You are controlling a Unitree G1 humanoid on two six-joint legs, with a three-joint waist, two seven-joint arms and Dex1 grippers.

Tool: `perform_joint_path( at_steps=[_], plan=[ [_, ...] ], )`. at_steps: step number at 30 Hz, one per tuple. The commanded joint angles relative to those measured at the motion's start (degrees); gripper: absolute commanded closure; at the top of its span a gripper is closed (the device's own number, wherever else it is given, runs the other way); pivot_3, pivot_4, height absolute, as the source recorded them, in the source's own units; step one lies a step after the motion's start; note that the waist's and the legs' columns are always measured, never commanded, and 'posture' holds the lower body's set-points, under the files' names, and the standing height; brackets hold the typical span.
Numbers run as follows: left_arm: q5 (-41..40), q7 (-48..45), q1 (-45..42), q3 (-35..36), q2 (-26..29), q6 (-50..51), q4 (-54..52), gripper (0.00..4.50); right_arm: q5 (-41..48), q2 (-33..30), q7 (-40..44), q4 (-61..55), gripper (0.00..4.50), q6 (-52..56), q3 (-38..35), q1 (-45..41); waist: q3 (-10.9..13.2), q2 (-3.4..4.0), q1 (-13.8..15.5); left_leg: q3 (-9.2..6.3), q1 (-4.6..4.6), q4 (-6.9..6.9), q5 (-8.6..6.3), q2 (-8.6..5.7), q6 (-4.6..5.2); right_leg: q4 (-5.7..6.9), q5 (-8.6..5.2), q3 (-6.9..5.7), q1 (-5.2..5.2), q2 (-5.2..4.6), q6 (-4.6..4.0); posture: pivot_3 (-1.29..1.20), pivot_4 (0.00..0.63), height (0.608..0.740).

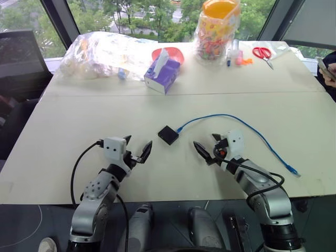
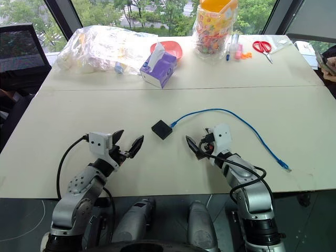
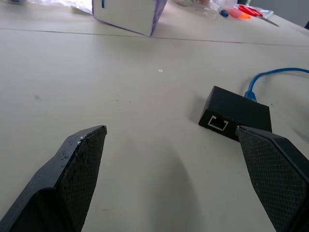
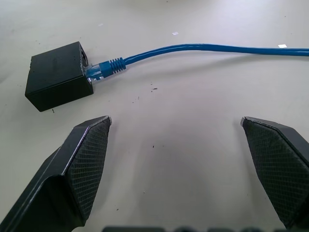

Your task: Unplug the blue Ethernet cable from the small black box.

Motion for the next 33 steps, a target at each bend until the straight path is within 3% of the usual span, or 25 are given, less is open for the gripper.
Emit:
perform_joint_path(
  at_steps=[1, 13, 18, 23, 26, 29, 33],
  plan=[
    [-0.25, 0.16, -0.11, 0.13, 0.05, 0.02, -1.49, 0.03, 0.97, -0.52, 0.33, -1.88, 0.00, -0.17, -0.96, -0.20, 0.00, 0.00, 0.00, 0.00, 0.00, 0.00, 0.00, 0.00, 0.00, 0.00, 0.00, 0.00, 0.00, 0.00, 0.00, 0.00, 0.150, 0.728],
    [-2.82, -0.97, 0.02, 0.37, 0.63, 1.34, -2.74, 0.03, 2.76, -3.03, 3.43, -3.49, 0.00, 1.00, -0.38, -1.19, 0.00, 0.00, -0.01, 0.00, 0.01, 0.01, 0.00, 0.00, 0.01, 0.02, 0.00, 0.00, 0.00, 0.00, 0.00, 0.00, 0.150, 0.728],
    [-5.09, -3.14, -0.92, 1.71, 2.89, 2.87, -2.53, 0.03, 4.64, -6.45, 8.60, -4.27, 0.00, 2.32, 1.00, -4.97, 0.00, 0.00, -0.08, 0.00, 0.01, 0.03, 0.00, 0.00, 0.01, 0.03, 0.00, 0.00, 0.01, 0.00, 0.00, 0.00, 0.150, 0.728],
    [-12.93, -10.20, -2.33, 4.19, 9.69, 10.37, -4.52, 0.03, 8.40, -14.11, 18.18, -3.11, 0.00, 7.76, 2.93, -13.46, 0.00, 0.01, -0.17, 0.00, 0.02, 0.04, 0.01, 0.01, 0.01, 0.06, 0.00, -0.01, 0.00, 0.01, 0.00, 0.00, 0.150, 0.728],
    [-18.90, -16.02, -2.32, 7.53, 16.95, 15.67, -6.26, 0.03, 9.97, -19.09, 24.86, -1.16, 0.00, 10.97, 5.39, -20.68, 0.02, 0.00, -0.24, 0.00, 0.02, 0.02, 0.01, 0.01, 0.01, 0.05, 0.00, -0.01, 0.00, 0.00, 0.00, 0.00, 0.150, 0.728],
    [-22.49, -20.28, -3.84, 10.22, 22.66, 18.29, -5.42, 0.03, 7.38, -21.35, 29.09, 3.81, 0.00, 9.06, 8.82, -27.43, 0.02, 0.01, -0.28, -0.01, 0.02, 0.00, 0.01, 0.03, 0.01, 0.08, 0.00, -0.03, -0.04, 0.02, -0.01, 0.00, 0.150, 0.728],
    [-21.85, -20.54, -10.35, 12.72, 24.73, 17.56, 0.56, 0.03, -0.54, -23.47, 37.08, 14.80, 0.00, 2.46, 17.40, -38.26, 0.02, 0.00, -0.07, 0.00, 0.03, 0.06, 0.01, 0.00, 0.01, 0.06, 0.00, -0.04, 0.01, 0.00, -0.02, 0.00, 0.150, 0.728]
  ],
)
